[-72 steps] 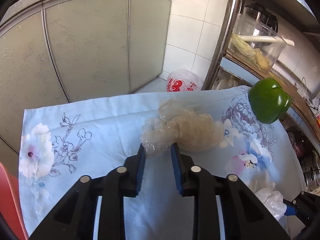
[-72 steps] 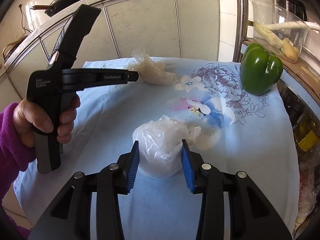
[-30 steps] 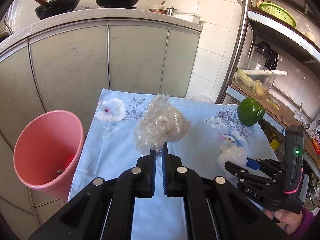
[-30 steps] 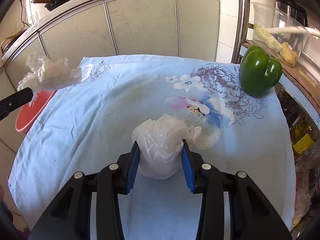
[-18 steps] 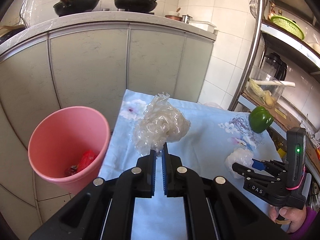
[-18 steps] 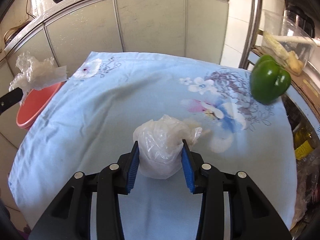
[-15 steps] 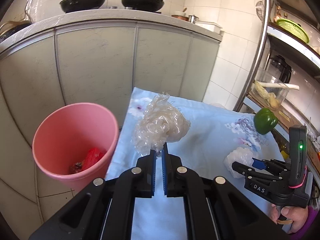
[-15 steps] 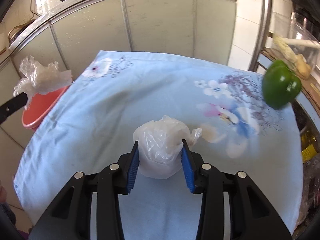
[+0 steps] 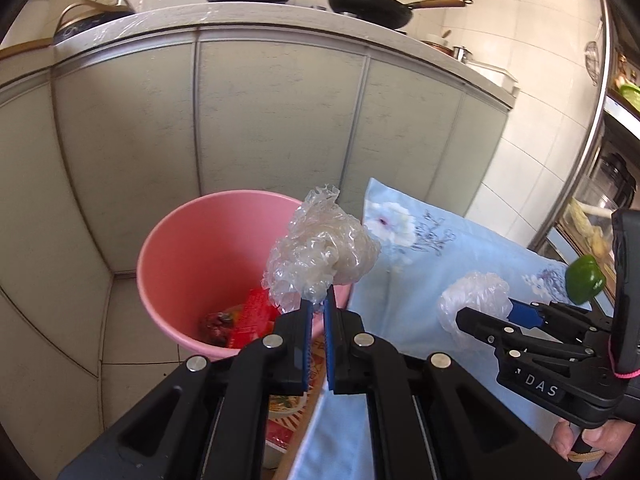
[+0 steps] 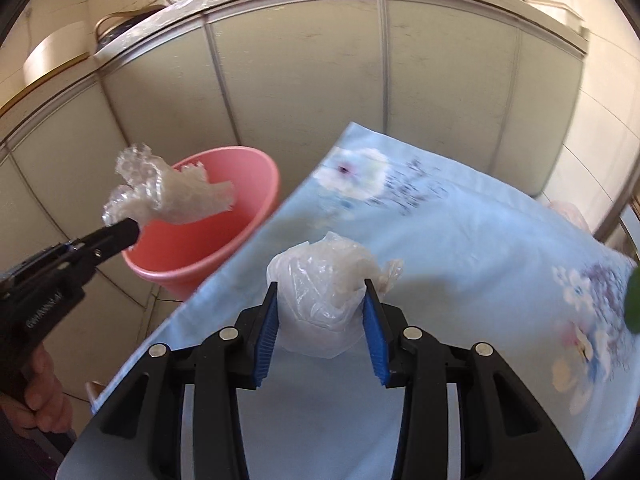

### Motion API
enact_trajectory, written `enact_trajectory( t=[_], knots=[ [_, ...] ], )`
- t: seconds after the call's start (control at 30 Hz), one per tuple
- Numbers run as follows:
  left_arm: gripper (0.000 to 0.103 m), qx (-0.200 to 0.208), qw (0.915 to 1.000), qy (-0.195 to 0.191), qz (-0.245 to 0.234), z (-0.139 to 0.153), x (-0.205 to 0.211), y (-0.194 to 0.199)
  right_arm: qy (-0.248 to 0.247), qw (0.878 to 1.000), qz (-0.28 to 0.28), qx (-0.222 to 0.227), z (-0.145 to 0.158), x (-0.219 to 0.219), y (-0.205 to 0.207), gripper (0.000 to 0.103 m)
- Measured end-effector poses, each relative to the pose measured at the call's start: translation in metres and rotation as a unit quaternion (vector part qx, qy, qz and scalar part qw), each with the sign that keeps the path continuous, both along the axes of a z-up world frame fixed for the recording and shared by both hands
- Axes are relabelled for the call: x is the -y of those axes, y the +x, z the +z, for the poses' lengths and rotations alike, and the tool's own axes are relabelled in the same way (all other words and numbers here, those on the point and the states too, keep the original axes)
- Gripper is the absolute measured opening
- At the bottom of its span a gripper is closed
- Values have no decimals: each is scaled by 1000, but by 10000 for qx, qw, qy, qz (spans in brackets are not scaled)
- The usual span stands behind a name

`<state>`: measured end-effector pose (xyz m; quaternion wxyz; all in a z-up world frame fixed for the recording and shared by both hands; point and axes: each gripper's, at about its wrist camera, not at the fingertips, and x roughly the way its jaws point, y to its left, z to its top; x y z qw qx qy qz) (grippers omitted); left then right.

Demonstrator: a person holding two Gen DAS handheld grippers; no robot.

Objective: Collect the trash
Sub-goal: 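Carry the clear wrap and white bag over the pink bin and open both tools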

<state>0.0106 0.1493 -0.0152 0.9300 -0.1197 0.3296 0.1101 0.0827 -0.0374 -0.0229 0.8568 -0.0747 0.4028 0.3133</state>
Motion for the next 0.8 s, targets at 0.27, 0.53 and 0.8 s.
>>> enact_trajectory(
  t=[0.27, 0.53, 0.8],
  knots=[
    [5, -25, 9994, 16, 349, -4, -27, 0, 101, 9988, 470, 37, 14, -48, -1, 40],
    [5, -99, 9985, 15, 543, -10, -42, 0, 144, 9974, 700, 94, 21, -73, 0, 40],
    [5, -196, 9977, 26, 650, -17, -50, 7, 154, 9965, 816, 22, 19, -89, 10, 40]
  ],
)
